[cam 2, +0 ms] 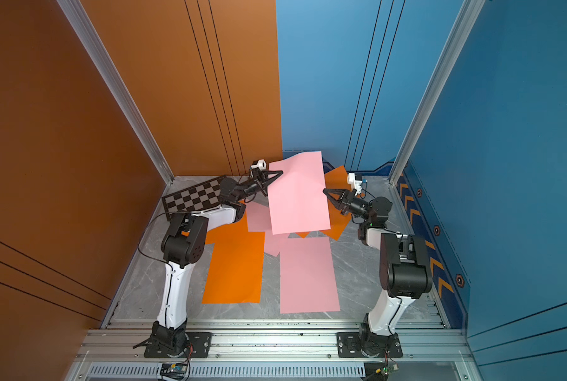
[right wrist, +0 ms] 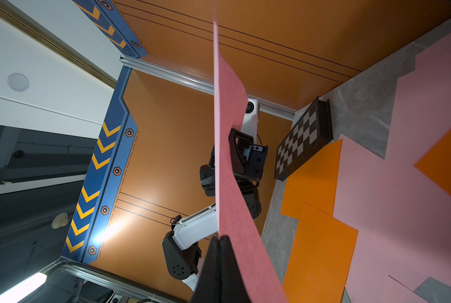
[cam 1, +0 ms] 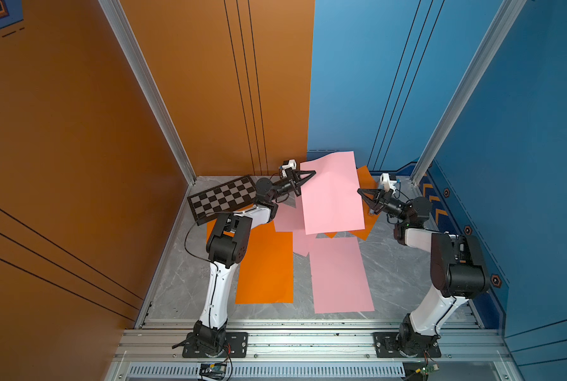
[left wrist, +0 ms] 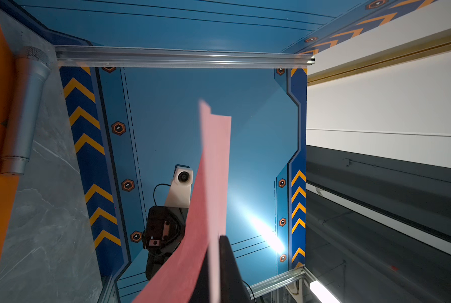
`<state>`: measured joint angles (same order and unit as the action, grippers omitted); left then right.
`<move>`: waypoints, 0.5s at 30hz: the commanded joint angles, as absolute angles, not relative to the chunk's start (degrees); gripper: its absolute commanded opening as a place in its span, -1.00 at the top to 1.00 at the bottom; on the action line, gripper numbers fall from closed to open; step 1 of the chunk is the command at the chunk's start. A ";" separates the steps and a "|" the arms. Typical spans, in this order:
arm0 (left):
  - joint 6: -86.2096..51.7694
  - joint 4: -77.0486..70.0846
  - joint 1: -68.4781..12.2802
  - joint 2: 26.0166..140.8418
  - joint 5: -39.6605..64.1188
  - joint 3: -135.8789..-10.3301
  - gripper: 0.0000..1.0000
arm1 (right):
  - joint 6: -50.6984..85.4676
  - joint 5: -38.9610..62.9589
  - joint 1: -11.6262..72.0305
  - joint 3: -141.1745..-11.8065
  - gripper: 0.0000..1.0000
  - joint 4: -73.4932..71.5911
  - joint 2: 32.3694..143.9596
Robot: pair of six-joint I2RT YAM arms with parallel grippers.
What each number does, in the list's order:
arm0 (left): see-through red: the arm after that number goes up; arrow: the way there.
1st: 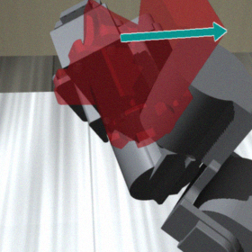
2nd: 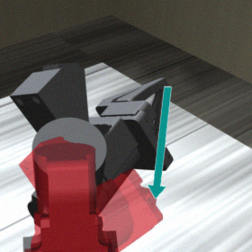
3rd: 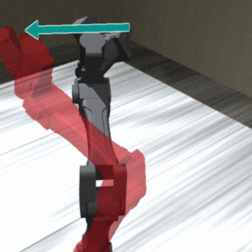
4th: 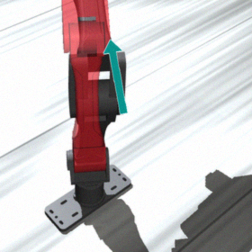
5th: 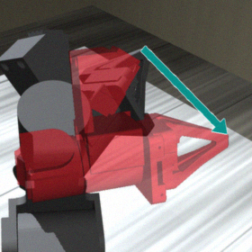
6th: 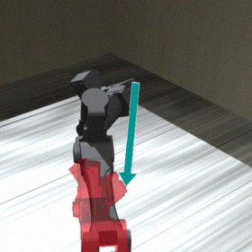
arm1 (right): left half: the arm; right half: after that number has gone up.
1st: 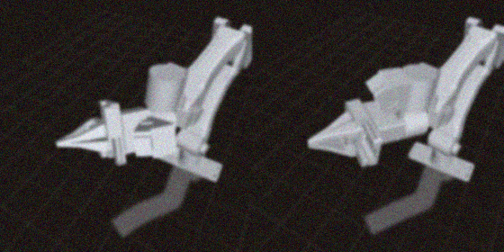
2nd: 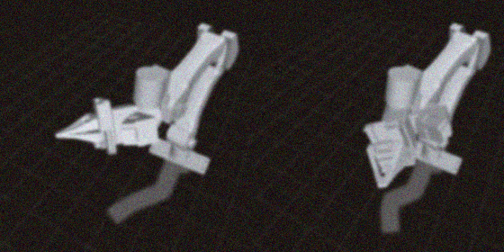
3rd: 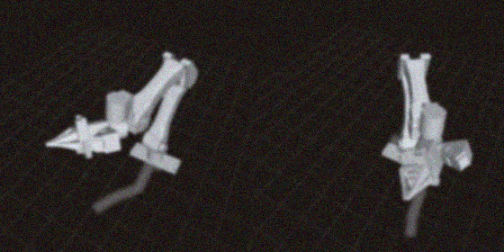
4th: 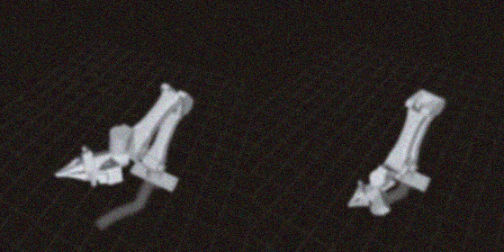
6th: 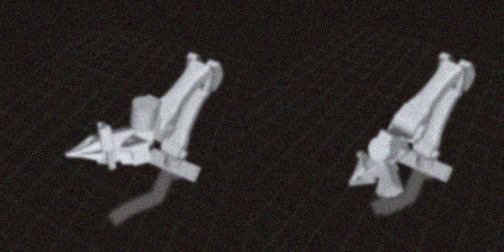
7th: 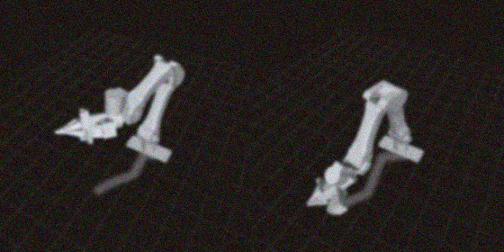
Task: Sort the scattered colored papers by color
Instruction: Pick up the colored paper.
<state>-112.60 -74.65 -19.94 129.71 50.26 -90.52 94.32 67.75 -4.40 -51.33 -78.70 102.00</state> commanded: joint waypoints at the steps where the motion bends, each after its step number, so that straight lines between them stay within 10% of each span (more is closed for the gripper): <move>1: -103.09 -68.26 -20.21 125.09 54.59 -87.91 1.00 | 93.16 68.38 -4.47 -51.30 1.00 -81.17 101.61; 4: -99.03 -65.06 -19.95 123.11 55.76 -85.98 1.00 | 92.69 68.29 -4.83 -51.76 1.00 -80.18 101.69; 11: -97.95 -64.25 -20.11 120.72 59.57 -84.57 1.00 | 93.38 68.99 -4.36 -54.33 -0.06 -81.25 103.50; 15: -98.69 -64.20 -20.29 119.09 60.53 -84.16 1.00 | 93.41 69.40 -3.54 -56.26 -0.13 -81.22 103.93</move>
